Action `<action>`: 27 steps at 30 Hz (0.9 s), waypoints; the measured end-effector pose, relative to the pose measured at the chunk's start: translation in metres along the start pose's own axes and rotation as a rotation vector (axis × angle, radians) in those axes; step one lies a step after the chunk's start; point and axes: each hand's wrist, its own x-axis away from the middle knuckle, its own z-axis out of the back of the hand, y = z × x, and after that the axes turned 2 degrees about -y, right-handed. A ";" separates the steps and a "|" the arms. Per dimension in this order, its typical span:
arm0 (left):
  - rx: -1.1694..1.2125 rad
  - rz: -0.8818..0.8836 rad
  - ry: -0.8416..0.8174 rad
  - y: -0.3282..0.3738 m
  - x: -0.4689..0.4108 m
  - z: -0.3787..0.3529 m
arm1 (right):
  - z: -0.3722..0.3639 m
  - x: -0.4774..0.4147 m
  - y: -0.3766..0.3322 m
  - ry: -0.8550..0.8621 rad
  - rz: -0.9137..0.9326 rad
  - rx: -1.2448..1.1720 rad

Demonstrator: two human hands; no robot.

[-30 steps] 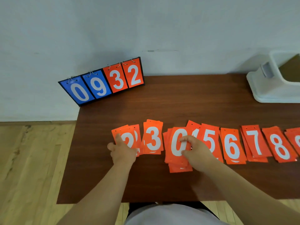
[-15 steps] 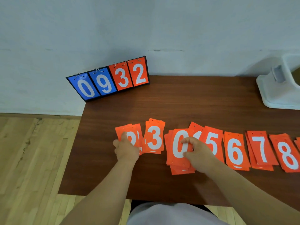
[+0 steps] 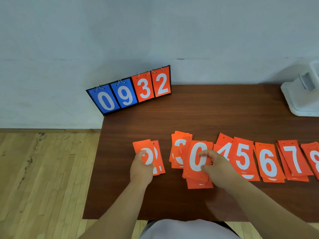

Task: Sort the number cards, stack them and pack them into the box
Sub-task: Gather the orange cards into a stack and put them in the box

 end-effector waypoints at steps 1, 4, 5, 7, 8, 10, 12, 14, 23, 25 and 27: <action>0.021 -0.007 -0.010 -0.002 0.000 0.008 | -0.004 0.000 -0.005 0.001 -0.007 -0.012; 0.083 -0.057 -0.037 -0.001 0.002 0.032 | -0.015 0.001 -0.019 0.003 -0.025 -0.122; 0.101 -0.082 -0.047 0.002 0.004 0.040 | -0.019 0.002 -0.025 -0.009 -0.037 -0.220; 0.157 -0.133 -0.081 0.009 0.008 0.053 | -0.026 0.004 -0.038 -0.075 -0.055 -0.515; 0.198 -0.159 -0.109 0.014 0.012 0.057 | -0.029 0.004 -0.046 -0.117 -0.044 -0.661; 0.273 -0.208 -0.163 0.025 0.020 0.064 | -0.034 0.006 -0.060 -0.165 0.008 -0.785; 0.317 -0.230 -0.224 0.035 0.027 0.065 | -0.039 0.004 -0.068 -0.110 0.059 -0.653; 0.356 -0.249 -0.281 0.044 0.035 0.064 | -0.042 0.003 -0.069 -0.017 0.082 -0.423; 0.478 -0.237 -0.459 0.068 0.046 0.052 | -0.032 0.011 -0.064 -0.082 0.000 -0.539; 0.450 -0.240 -0.511 0.070 0.050 0.046 | -0.033 0.013 -0.060 -0.129 0.017 -0.587; 0.356 -0.293 -0.549 0.071 0.052 0.039 | -0.036 0.015 -0.055 -0.128 0.028 -0.547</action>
